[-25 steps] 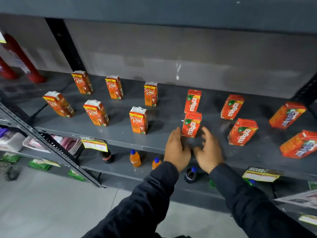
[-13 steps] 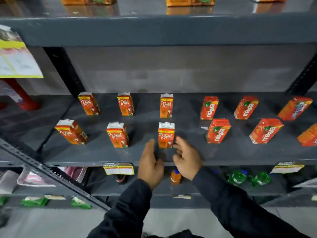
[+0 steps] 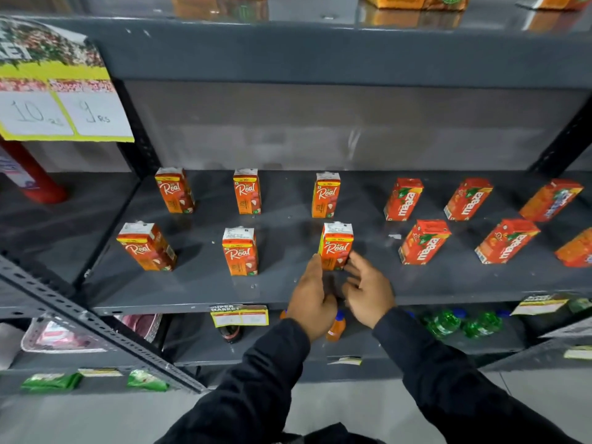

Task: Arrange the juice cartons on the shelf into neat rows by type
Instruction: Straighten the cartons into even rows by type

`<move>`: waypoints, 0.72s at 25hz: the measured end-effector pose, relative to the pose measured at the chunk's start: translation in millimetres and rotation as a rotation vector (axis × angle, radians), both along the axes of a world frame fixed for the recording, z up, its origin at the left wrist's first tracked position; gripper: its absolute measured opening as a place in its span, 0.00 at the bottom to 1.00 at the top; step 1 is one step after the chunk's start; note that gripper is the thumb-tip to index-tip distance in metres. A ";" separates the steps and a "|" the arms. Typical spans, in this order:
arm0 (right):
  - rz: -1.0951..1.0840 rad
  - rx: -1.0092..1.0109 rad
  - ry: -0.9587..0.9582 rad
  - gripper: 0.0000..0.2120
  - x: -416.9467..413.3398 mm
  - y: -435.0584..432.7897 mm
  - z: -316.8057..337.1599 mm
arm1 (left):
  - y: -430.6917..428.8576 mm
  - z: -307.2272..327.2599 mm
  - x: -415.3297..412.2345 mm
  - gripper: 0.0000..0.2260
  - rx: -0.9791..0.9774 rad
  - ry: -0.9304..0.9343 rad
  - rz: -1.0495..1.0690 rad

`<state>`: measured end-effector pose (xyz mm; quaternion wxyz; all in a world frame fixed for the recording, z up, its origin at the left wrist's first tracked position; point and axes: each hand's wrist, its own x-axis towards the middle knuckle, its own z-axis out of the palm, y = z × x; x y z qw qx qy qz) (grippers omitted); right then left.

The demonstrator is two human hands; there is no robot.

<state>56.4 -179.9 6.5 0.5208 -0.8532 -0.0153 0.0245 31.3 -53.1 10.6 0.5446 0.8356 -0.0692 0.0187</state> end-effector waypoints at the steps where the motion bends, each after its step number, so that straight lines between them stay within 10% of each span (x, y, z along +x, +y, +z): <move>1: 0.000 -0.005 0.005 0.31 0.1 0.0 0.7 | 0.4 0.8 0.0 0.28 -0.001 -0.001 0.000; 13: -0.039 0.045 -0.025 0.34 -4.0 1.1 -6.9 | 5.1 1.1 -2.9 0.29 0.013 0.010 -0.001; 18: -0.028 -0.055 -0.416 0.21 -35.1 17.3 -19.1 | 49.3 -14.4 -53.5 0.26 -0.056 -0.165 0.266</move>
